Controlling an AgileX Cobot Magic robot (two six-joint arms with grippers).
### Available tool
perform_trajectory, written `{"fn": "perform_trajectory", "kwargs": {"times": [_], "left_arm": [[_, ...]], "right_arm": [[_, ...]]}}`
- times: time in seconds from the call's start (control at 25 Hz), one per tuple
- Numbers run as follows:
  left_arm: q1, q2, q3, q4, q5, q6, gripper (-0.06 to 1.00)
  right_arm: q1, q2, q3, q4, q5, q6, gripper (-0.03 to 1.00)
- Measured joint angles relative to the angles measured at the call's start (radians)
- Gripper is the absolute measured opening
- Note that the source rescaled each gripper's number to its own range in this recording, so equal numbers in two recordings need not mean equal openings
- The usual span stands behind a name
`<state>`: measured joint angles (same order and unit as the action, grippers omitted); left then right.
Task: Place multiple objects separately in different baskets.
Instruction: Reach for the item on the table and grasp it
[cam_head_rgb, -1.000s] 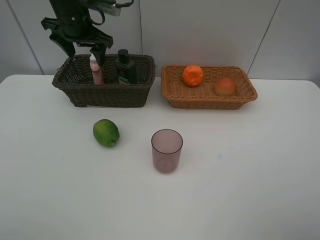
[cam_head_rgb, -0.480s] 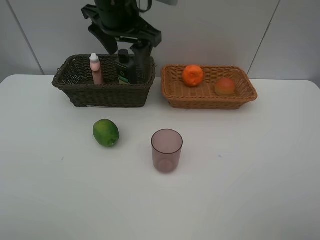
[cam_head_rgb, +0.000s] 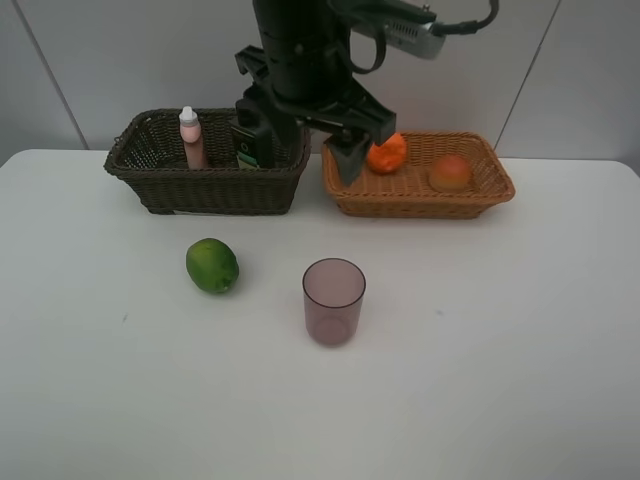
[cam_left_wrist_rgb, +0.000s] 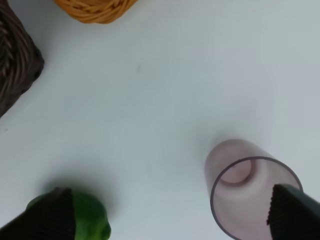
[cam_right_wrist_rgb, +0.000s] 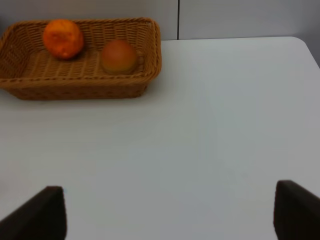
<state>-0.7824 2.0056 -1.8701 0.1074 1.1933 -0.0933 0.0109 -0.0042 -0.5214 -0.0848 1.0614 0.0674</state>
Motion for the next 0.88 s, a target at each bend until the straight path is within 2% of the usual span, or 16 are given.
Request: {"fn": "perform_trajectory", "kwargs": {"times": [0.4,0.6,0.88], "left_arm": [[-0.024,0.062,0.004,-0.012,0.0,0.009,1.0],[-0.032,0.087,0.005,-0.05,0.0,0.058,1.0],[-0.036,0.089,0.005,-0.045,0.0,0.11,1.0]], "right_arm": [[0.0,0.0,0.0,0.0,0.0,0.0,0.86],[0.0,0.0,0.0,0.0,0.0,0.0,0.86],[0.0,0.0,0.0,0.0,0.0,0.0,0.86]]}}
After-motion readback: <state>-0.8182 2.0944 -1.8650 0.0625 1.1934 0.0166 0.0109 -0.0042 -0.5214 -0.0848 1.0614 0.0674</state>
